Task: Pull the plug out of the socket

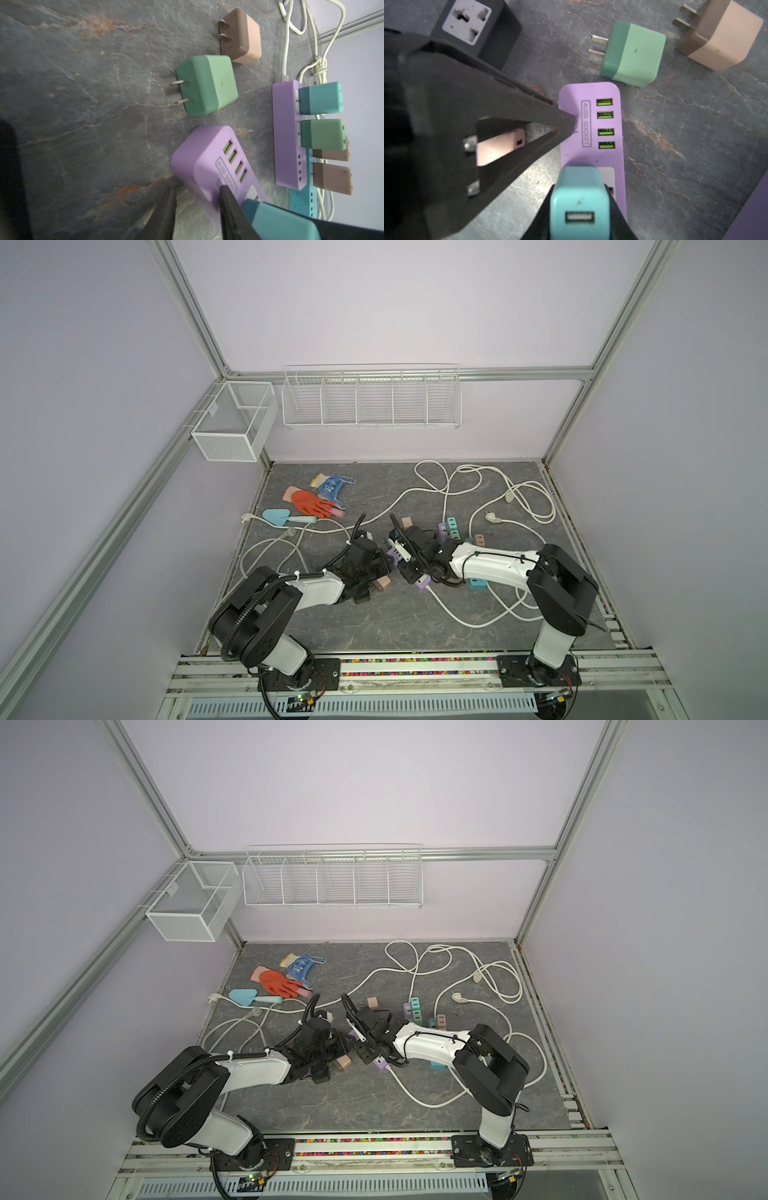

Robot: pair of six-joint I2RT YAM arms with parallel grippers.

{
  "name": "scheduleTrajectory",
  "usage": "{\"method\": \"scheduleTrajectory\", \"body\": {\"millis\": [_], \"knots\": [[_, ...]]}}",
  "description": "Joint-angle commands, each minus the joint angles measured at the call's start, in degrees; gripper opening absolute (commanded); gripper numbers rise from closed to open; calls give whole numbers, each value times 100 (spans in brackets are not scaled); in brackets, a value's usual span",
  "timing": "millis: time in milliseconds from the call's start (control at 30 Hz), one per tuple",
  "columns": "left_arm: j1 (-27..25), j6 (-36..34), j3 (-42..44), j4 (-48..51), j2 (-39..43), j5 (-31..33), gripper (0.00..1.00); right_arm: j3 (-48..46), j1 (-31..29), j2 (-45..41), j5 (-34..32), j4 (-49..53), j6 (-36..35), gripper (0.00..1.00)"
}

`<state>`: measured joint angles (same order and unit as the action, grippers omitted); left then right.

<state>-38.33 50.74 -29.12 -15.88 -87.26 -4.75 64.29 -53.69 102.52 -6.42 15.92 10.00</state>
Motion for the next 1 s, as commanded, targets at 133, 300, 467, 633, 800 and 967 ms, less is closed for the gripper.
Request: {"method": "scheduleTrajectory", "body": {"millis": [133, 300, 467, 633, 800, 967], "knots": [[1, -83, 223, 1473, -365, 528, 35, -91, 4, -337, -288, -599, -19, 13], [1, -168, 106, 1586, -448, 519, 35, -69, 30, -350, 13, -617, -27, 14], [1, -170, 123, 1547, -503, 502, 35, -65, -130, -264, -301, -577, -7, 14], [-8, -311, 161, 1526, -528, 407, 34, -161, 244, -465, -120, -656, 38, 14], [-17, -416, 179, 1596, -570, 397, 34, -172, -63, -284, -96, -687, 64, 14], [-18, -441, 196, 1731, -628, 447, 34, -293, 168, -435, -228, -796, 219, 14]]}}
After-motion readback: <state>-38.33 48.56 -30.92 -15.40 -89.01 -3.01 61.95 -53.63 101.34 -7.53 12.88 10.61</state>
